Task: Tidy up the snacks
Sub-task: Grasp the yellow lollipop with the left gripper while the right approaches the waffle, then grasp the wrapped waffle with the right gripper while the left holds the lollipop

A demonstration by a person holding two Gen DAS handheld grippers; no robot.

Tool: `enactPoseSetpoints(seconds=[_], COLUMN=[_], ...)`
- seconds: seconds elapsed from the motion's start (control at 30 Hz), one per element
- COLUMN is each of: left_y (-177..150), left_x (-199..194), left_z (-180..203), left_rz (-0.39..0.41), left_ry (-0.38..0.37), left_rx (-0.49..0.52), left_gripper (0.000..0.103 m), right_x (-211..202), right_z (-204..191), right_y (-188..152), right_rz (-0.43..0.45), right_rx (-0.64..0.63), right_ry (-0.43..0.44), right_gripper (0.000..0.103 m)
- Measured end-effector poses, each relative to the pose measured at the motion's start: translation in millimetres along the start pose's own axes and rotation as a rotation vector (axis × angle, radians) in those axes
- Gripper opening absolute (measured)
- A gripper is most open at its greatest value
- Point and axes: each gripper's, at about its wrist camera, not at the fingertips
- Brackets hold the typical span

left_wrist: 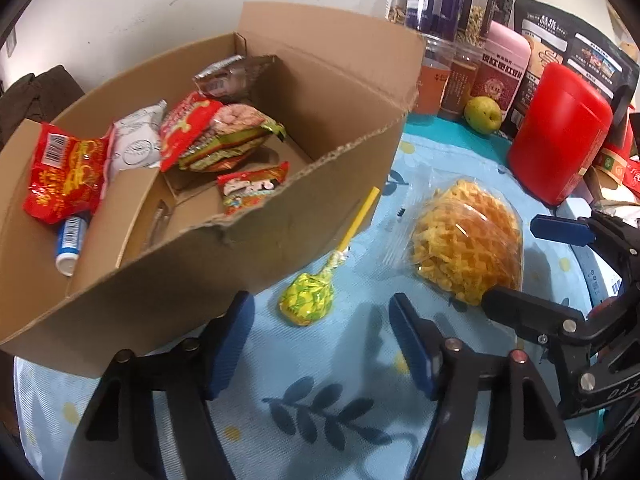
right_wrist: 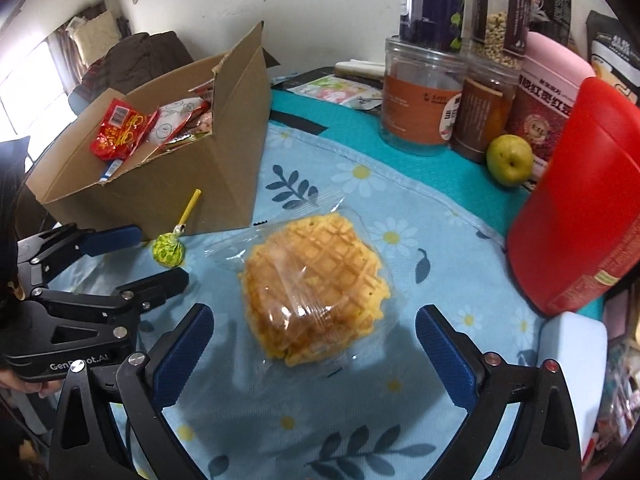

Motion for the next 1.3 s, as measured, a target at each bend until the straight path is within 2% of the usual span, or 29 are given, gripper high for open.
enactPoseSetpoints(seconds=[0.07,0.13,0.27,0.33,0.7,0.9,0.93,0.97,1.07,1.3], left_y=[0.0,-0.1,1.4,1.9,-4.7,-16.0,-18.9,-20.5,-29.5,-52.3], left_x=[2.7,7.6,10.9,11.2,4.8,-3.2,-4.7,-5.3,-11.8,-25.6], left_z=[0.4,-0.1,-1.9,-1.0,-9.4,-16.6,-18.7,-19.6,-25.9,-31.6], left_rz=[-0.004,-0.016,-0.003,0.008,-0.019,-0.036,-0.042,-0.045,-0.053,-0.082], left_ry=[-0.006,-0.011,-0.009,-0.002,-0.057,-0.059,-0.062,-0.064,-0.067,-0.079], left_rx=[-0.002,-0.005,-0.026,-0.022,-0.047,-0.072,-0.081,-0.087,-0.098,-0.118], left_gripper=[0.061,0.05,0.039,0.027,0.027,0.027,0.027,0.027,0.027,0.027], right_x=[2.9,5.6,9.8,12.0,38.2,42.8,42.1,40.4,35.2,24.5], right_z=[2.0,3.3,6.0,6.4,-0.9,-4.9,-5.8,-7.1,-14.7,-32.0], right_y=[0.3,1.2,3.3,5.5,19.2,18.1,17.1,15.8,10.5,-7.6], right_rz=[-0.008,-0.011,-0.018,-0.022,-0.068,-0.081,-0.079,-0.075,-0.066,-0.074], right_rx=[-0.002,-0.008,-0.013,-0.017,-0.101,-0.131,-0.129,-0.128,-0.137,-0.114], right_ry=[0.017,0.026,0.03,0.025,-0.033,-0.052,-0.05,-0.041,-0.046,-0.062], right_gripper=[0.103,0.103,0.103,0.103,0.103,0.103,0.099,0.092,0.085,0.084])
Point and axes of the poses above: each gripper's, at about its wrist camera, not at the fingertips, and x roughly the way its jaws point, z to its right, y to its top, and after that the axes turned 12 degrees about y, right-handed
